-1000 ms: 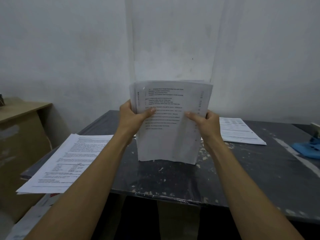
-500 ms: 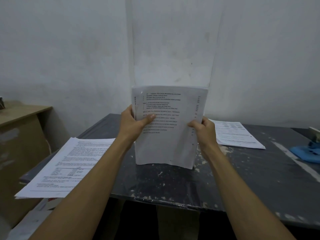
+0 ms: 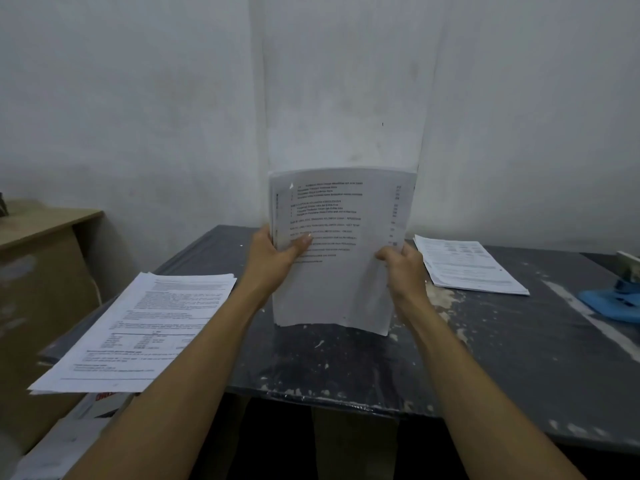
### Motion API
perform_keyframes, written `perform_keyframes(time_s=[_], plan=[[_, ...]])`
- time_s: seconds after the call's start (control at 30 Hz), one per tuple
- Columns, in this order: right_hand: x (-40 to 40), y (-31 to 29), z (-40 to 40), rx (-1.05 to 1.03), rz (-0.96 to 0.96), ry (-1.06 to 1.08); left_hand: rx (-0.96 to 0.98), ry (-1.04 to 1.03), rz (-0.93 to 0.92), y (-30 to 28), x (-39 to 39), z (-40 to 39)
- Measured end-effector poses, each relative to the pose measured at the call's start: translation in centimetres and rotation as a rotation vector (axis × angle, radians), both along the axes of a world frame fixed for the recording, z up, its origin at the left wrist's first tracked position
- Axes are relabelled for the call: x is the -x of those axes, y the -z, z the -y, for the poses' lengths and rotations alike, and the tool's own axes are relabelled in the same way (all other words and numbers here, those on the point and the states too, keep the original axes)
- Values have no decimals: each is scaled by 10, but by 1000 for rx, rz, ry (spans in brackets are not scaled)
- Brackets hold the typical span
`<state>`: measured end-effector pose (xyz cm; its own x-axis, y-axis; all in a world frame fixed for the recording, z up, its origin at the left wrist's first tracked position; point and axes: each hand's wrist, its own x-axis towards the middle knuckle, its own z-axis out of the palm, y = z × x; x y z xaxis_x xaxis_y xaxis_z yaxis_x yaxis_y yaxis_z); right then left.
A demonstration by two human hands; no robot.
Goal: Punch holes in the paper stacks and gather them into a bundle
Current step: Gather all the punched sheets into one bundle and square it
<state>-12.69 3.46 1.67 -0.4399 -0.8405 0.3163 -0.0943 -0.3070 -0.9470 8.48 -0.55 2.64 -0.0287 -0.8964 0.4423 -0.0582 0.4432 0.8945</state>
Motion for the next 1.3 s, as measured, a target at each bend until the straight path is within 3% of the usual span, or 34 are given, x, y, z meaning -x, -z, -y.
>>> perform_keyframes(time_s=[0.4, 0.57, 0.8, 0.93, 1.07, 1.17, 1.3], plan=[[5, -8, 4, -12, -46, -115, -4, 17, -18, -15, -6, 6], [12, -8, 15, -158, -43, -255, -181, 208, -155, -10, -19, 5], [-7, 8, 7, -133, -122, -297, -347, 135, -211, 16, -40, 0], [-25, 12, 5, -174, -86, -373, -367, 62, -168, 16, -59, -2], [-51, 13, 11, -202, -46, -382, -505, 20, -53, 6, -92, -3], [-78, 14, 19, -240, -38, -398, -566, -131, 131, 6, -119, -4], [-125, 15, 29, -331, -79, -483, -568, -299, 199, 14, -155, -5]])
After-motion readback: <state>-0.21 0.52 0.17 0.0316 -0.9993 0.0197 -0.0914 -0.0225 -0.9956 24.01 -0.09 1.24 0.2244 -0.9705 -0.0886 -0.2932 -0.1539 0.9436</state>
